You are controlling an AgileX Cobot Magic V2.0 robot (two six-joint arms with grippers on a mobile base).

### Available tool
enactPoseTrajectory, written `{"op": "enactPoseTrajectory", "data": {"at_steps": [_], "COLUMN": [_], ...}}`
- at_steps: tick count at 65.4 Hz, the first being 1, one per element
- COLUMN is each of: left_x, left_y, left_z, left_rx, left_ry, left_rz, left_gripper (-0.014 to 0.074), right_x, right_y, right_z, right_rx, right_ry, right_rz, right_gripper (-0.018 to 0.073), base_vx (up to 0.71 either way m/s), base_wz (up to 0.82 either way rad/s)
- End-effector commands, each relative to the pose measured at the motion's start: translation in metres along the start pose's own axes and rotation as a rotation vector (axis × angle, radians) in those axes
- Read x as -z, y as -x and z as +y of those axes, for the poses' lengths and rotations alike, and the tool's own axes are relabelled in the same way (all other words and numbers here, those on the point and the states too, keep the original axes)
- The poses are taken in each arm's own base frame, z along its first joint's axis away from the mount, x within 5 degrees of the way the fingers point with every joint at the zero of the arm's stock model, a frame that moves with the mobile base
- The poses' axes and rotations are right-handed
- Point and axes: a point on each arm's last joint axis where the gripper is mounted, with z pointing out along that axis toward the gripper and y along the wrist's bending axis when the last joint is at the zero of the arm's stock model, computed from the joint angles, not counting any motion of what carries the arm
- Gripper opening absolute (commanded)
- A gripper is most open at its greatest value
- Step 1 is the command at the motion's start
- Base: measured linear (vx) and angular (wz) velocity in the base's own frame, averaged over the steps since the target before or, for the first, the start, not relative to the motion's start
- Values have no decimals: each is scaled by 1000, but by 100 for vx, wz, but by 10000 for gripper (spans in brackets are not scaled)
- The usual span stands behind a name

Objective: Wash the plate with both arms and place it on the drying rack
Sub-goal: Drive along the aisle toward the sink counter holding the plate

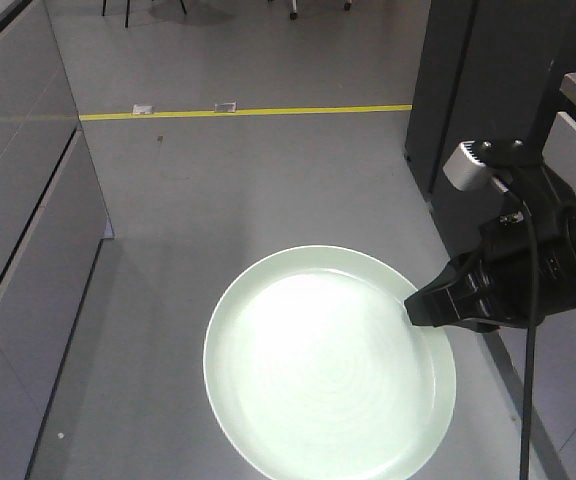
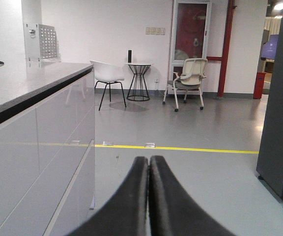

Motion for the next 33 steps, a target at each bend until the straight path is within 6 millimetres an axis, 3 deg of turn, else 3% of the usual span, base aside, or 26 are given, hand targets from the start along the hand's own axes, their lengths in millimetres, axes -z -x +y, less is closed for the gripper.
{"op": "enactPoseTrajectory", "data": {"at_steps": [1,33], "left_x": [2,2], "left_y": [15,15], "left_z": [-1,-1], "left_rx": [12,12], "left_ry": [-8,-8], "left_rz": [-114,-114], "left_gripper": [-6,-6], "right_x": [12,12], "right_y": [7,7], "right_z": [8,8], "right_rx": [5,5], "right_ry": [17,17], "right_rz": [-80,-81], "right_gripper": [-1,-1], "base_vx": [17,16], "base_wz": [-5,-7]}}
